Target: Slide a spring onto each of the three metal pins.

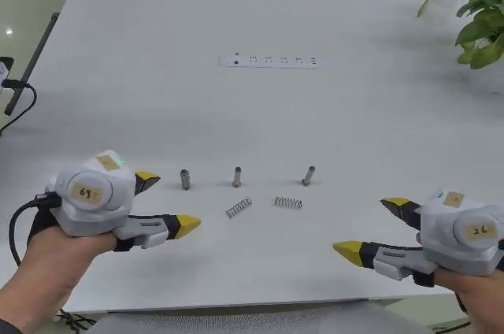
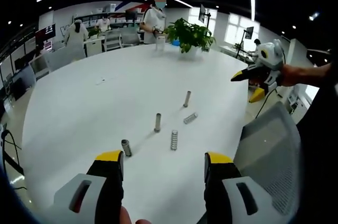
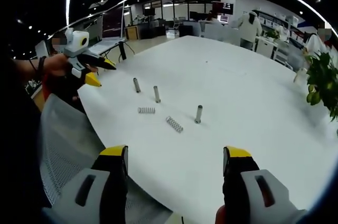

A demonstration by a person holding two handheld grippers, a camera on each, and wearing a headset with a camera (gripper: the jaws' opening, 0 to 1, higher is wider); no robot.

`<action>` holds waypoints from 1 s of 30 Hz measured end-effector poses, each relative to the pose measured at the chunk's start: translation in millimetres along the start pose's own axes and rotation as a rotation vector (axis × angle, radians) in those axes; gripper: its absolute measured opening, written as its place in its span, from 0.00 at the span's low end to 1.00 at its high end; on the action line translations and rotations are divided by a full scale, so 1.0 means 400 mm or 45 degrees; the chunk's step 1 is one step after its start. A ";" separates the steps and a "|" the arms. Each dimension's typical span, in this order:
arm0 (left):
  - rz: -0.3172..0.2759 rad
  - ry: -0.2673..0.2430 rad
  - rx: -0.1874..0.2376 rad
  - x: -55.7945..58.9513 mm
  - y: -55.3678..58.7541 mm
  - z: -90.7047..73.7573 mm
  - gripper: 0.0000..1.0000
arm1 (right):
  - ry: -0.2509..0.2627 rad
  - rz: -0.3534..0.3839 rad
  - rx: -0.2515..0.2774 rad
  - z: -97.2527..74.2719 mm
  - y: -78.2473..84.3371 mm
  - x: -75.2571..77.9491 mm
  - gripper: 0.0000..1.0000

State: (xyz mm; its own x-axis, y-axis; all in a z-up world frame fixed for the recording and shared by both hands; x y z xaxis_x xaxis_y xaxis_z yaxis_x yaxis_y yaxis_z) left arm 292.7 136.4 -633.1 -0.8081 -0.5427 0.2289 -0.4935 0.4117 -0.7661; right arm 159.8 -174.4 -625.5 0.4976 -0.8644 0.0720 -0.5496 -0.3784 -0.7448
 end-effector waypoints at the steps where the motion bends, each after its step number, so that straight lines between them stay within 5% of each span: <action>1: 0.003 0.011 -0.006 0.002 -0.001 0.010 0.57 | 0.003 -0.001 -0.008 -0.002 0.002 -0.002 0.72; 12: 0.024 0.054 -0.030 0.017 -0.015 0.064 0.56 | -0.020 0.007 -0.006 -0.006 0.007 -0.016 0.73; 30: 0.069 0.118 -0.133 0.031 0.001 0.186 0.51 | -0.057 -0.020 -0.010 0.006 -0.004 -0.008 0.72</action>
State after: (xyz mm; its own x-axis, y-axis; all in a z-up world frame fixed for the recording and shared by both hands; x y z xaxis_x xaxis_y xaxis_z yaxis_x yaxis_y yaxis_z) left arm 306.3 75.2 -675.2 -0.8582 -0.4498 0.2474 -0.4754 0.5148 -0.7134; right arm 160.5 -170.1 -626.2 0.5358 -0.8427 0.0537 -0.5468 -0.3947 -0.7384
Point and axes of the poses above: the centre of the closed fingertips' face, and the gripper's own axes: z roughly forward along the fingers, x roughly to its right, y roughly out of its underside, the point moved 7 cm from there along -z, roughly backward along the fingers, and after that the axes turned 10 degrees about -z, right-handed, at the moved point
